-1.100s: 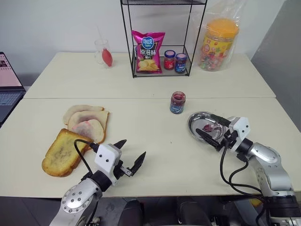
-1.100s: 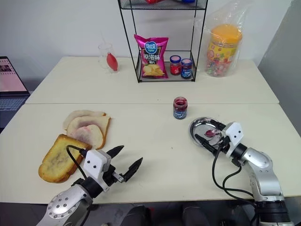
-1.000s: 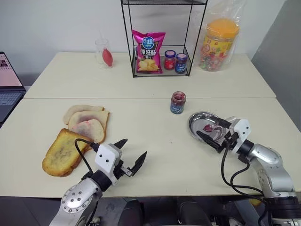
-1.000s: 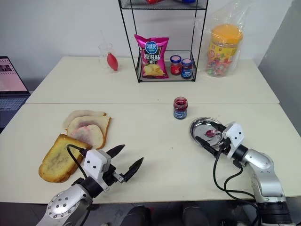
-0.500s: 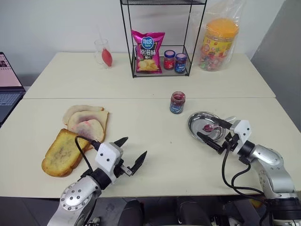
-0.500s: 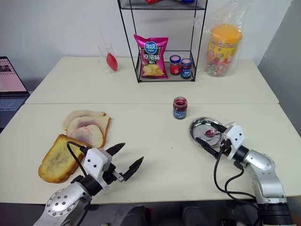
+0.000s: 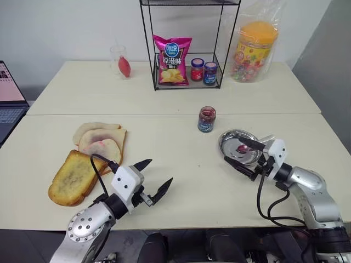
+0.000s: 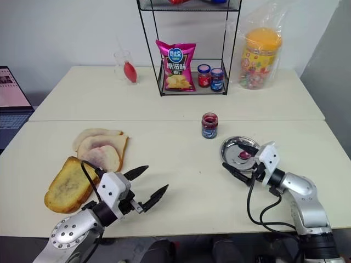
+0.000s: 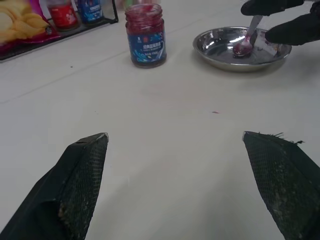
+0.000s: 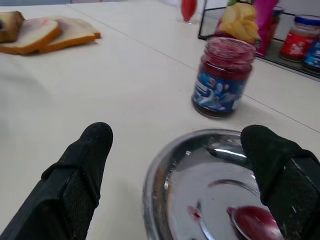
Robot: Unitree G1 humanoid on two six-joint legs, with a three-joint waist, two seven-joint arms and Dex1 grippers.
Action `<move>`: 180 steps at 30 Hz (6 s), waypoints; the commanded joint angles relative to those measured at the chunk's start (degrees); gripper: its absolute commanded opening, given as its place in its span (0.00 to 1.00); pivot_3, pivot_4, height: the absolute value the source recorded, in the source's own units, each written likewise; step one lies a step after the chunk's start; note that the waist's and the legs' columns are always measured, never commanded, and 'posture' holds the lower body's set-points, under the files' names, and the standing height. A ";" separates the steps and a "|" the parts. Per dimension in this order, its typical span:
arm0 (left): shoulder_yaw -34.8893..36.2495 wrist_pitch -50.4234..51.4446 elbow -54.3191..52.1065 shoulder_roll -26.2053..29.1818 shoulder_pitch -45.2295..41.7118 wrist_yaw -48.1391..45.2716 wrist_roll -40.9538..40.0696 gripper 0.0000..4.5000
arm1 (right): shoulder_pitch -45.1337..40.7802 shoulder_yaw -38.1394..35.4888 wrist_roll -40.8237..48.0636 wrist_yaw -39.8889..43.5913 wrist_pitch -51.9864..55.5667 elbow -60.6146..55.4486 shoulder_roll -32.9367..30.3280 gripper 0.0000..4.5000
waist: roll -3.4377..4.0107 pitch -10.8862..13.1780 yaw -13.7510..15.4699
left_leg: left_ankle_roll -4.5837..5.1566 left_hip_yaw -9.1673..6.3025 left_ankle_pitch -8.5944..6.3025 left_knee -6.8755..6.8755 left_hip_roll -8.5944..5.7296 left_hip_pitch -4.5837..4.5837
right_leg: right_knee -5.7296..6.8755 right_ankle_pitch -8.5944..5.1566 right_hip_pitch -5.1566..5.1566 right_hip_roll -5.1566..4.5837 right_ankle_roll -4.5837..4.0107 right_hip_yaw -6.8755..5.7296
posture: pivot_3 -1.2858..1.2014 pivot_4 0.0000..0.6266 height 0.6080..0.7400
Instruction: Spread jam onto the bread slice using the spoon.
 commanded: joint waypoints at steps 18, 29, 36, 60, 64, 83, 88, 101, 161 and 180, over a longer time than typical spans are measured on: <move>44.10 13.69 13.65 5.40 2.32 -1.51 -31.80 1.00 | -14.29 8.98 6.41 10.77 14.08 -10.55 -3.90 0.99 | -0.07 0.02 0.05 | 0.00 -0.15 0.00 0.00 0.03 -0.45 | 0.02 0.16 -0.46 0.00 0.28 -0.17 | 0.52 0.24 1.00; 46.21 16.20 37.81 18.54 2.41 -12.30 -28.50 1.00 | -17.09 12.00 9.78 17.18 19.49 -14.27 -6.37 0.99 | -0.13 0.01 0.11 | -0.01 -0.20 0.00 0.03 0.04 -0.40 | 0.08 -0.06 -0.49 0.00 -0.14 -0.24 | 0.52 0.24 1.00; 39.28 17.18 49.24 24.75 -3.69 -19.44 -24.41 1.00 | -18.82 13.08 10.60 19.06 21.88 -16.10 -7.79 0.99 | -0.24 0.01 0.06 | -0.02 -0.14 -0.01 -0.03 0.07 -0.44 | 0.04 -0.03 -0.53 -0.05 -0.09 -0.24 | 0.52 0.24 1.00; 28.02 11.89 59.64 26.23 -12.36 -26.54 -13.66 0.61 | -22.82 10.43 14.46 13.15 28.05 -14.22 -4.38 1.00 | -0.29 0.00 0.06 | -0.03 -0.30 -0.01 -0.35 0.12 -0.44 | 0.10 0.10 -0.63 -0.29 -0.21 -0.56 | 0.52 0.24 1.00; 28.12 11.63 59.05 25.86 -12.45 -26.28 -13.69 0.41 | -24.36 11.07 15.34 13.91 28.92 -12.97 -3.10 1.00 | -0.29 0.00 0.08 | -0.03 -0.33 -0.01 -0.35 0.12 -0.43 | 0.11 0.10 -0.63 -0.28 -0.21 -0.61 | 0.52 0.24 1.00; 31.78 11.84 51.34 22.14 -10.65 -23.00 -15.71 0.01 | -27.25 14.30 13.49 16.81 27.55 -10.38 0.17 1.00 | -0.28 0.01 0.43 | -0.03 -0.36 -0.01 -0.34 0.08 -0.47 | 0.09 0.12 -0.57 -0.54 -0.19 -0.67 | 0.52 0.24 1.00; 37.30 16.78 42.50 18.43 -7.11 -20.12 -20.86 0.01 | -26.46 14.27 13.10 16.77 26.84 -10.66 -0.02 1.00 | -0.29 0.00 0.44 | -0.03 -0.39 -0.01 -0.33 0.09 -0.48 | 0.09 0.12 -0.55 -0.70 -0.19 -0.69 | 0.52 0.24 1.00; 45.36 34.24 15.57 15.77 -15.02 -3.64 -55.50 0.01 | -25.47 11.60 14.01 17.68 27.28 -12.03 -3.86 1.00 | -0.37 0.01 0.77 | -0.04 -0.77 0.00 -0.11 0.05 -0.52 | 0.13 0.11 -0.40 -0.74 -0.13 -0.99 | 0.52 0.24 1.00; 6.42 18.15 4.05 -6.29 -9.61 17.21 -19.90 0.79 | -10.89 -0.78 17.01 13.05 28.56 -20.53 -18.67 1.00 | -0.40 -0.01 1.40 | -0.02 -0.17 0.02 0.15 -0.05 -0.49 | 0.00 0.37 -0.42 0.02 0.41 -0.11 | 0.52 0.24 1.00; 0.63 10.27 6.33 14.48 -31.70 -14.11 -18.91 0.99 | -3.23 -22.38 15.34 -17.47 26.91 -16.37 -4.35 1.00 | -0.38 0.04 1.53 | -0.02 -0.08 0.02 0.08 -0.03 -0.56 | -0.06 0.36 -0.47 0.05 0.39 -0.10 | 0.52 0.24 1.00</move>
